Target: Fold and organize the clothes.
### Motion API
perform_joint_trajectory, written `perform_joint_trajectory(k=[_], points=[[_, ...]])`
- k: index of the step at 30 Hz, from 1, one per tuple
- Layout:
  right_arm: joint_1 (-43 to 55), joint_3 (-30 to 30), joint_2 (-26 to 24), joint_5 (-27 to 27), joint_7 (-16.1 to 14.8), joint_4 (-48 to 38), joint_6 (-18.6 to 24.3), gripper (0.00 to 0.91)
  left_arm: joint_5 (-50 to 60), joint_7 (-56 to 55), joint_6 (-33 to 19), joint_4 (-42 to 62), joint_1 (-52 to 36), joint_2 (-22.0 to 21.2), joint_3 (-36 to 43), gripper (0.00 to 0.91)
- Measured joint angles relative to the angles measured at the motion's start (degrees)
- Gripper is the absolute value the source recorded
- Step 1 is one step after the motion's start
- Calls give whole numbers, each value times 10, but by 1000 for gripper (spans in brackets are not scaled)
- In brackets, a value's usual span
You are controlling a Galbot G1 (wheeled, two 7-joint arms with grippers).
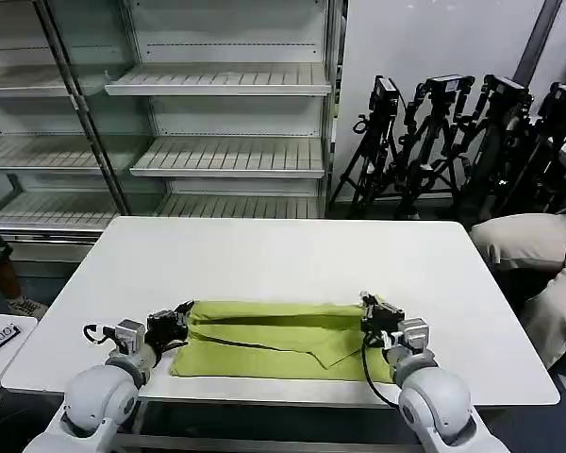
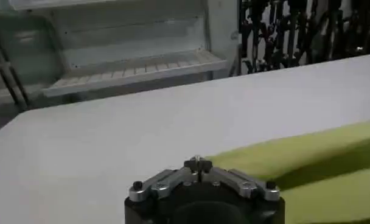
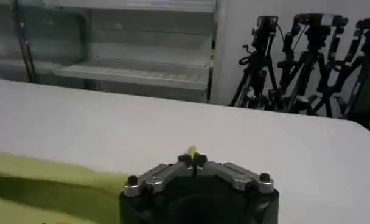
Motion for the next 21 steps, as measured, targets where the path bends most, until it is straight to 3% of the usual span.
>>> perform_joint_trajectory(k=[9,15,16,17,18,21], points=[[-33,18,-9,-15,-10,36,0,907,-6,-14,12,-37,25,2,-8,907],[-55,28,-9,-27,-15,51,3,907,-38,-83,15,-57,35,-8,15,907],[-59,29,-8,-30,-15,53,3,907,-45,-101,15,-58,35,-11,23,453],[-62,29,-8,-31,-15,55,4,907,-50,-117,15,-58,35,-14,29,81],[-64,30,-8,-33,-16,56,4,907,-54,-134,16,-58,36,-16,36,10],[-71,32,-7,-37,-16,58,5,907,-66,-182,17,-57,37,-21,52,10]])
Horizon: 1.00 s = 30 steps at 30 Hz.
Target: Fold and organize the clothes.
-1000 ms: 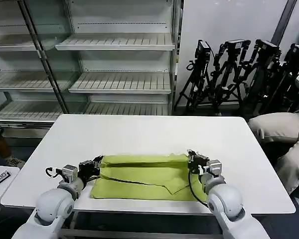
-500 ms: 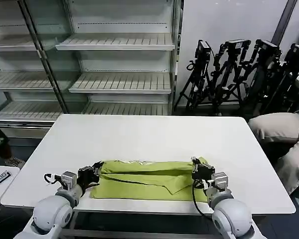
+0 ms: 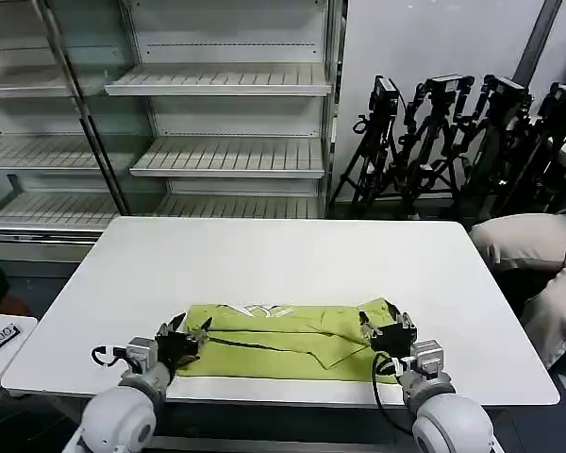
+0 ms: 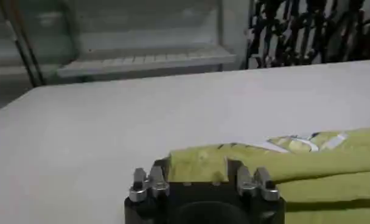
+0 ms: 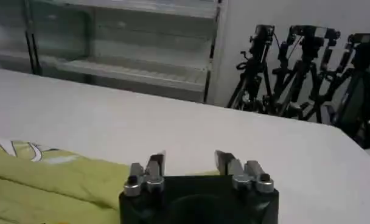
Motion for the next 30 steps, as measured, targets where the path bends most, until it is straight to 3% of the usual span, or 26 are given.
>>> perform_joint_trajectory(k=[20,30], points=[[-24,10,2,-13,0,18,5,907,-32,-111,-1,2,-3,-13,49,0],[-24,16,-1,-16,-1,19,8,907,27,-83,2,5,18,13,-8,0]])
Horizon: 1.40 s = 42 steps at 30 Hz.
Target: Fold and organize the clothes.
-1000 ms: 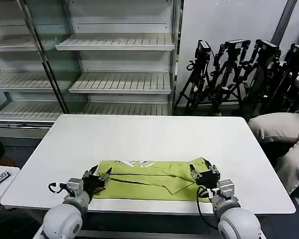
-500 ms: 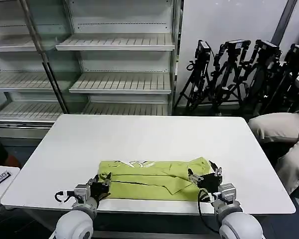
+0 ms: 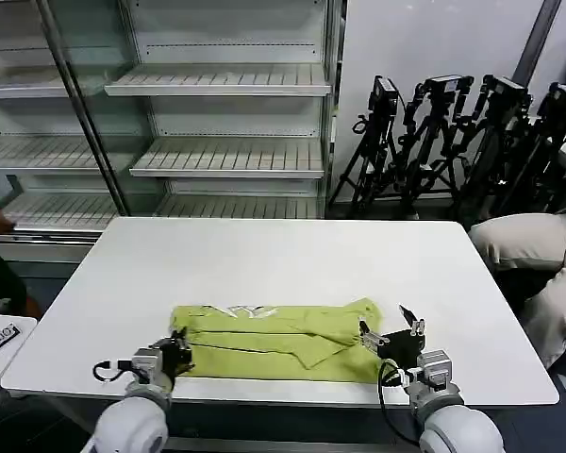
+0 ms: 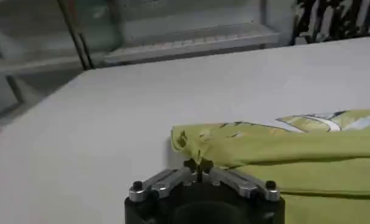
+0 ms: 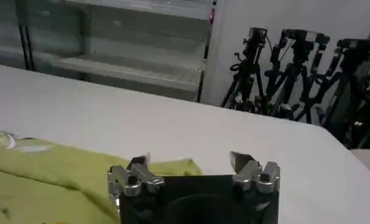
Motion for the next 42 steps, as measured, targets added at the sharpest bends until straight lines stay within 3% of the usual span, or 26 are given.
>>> perform_joint_trajectory(k=[6,12,27,40,41,42], points=[[3,-4,2,-5,1,-1,1,907,38,27,0,-11,8,35,-67,0],[-2,1,1,-7,3,4,0,907,87,46,0,-57,9,40,-75,0],[-11,32,-5,-7,7,19,-4,907,247,108,-11,-112,-17,-37,115,10],[-13,39,-4,-7,7,20,-4,907,249,124,-4,-82,-65,-93,204,10],[-13,39,-4,-7,7,20,-4,907,246,124,-4,-79,-69,-96,209,645],[-13,40,-4,-7,7,20,-4,907,242,124,-4,-76,-73,-100,213,907]])
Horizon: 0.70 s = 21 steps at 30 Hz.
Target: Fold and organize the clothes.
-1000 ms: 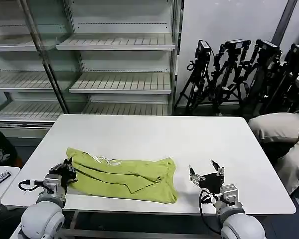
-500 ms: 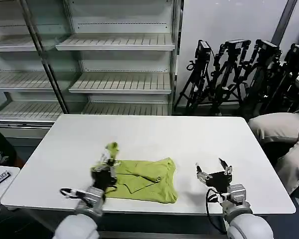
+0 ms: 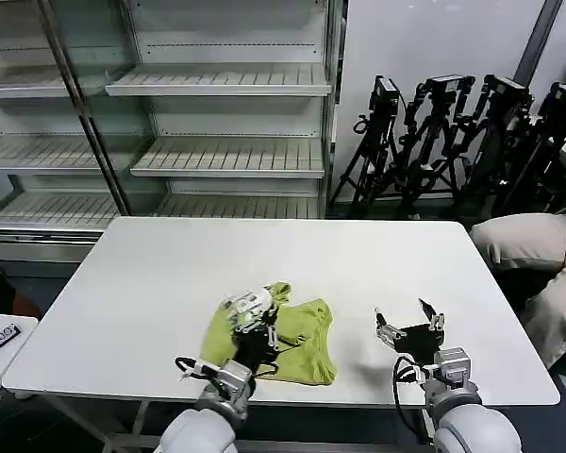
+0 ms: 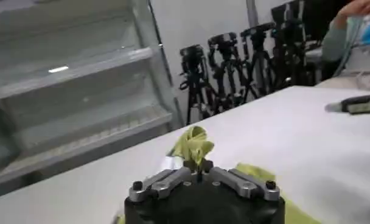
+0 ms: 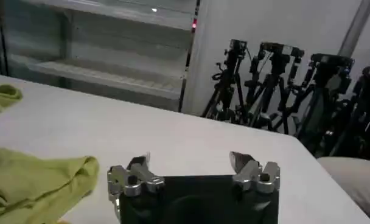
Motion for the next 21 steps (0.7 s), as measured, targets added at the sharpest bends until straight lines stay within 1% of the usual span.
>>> perform_joint_trajectory(k=[6,12,17,21], points=[[0,1,1,0,-1,-1,0,907,-22,-4,0,15,-20,-20,20,907],[5,-3,2,0,-2,-5,1,907,-49,-8,-16,13,-27,-23,21,907],[9,-3,0,0,-3,-10,2,907,-82,-15,-34,-5,-24,-16,1,907],[10,-3,0,1,-4,-11,3,907,-101,-32,-30,-9,-16,2,-30,907]])
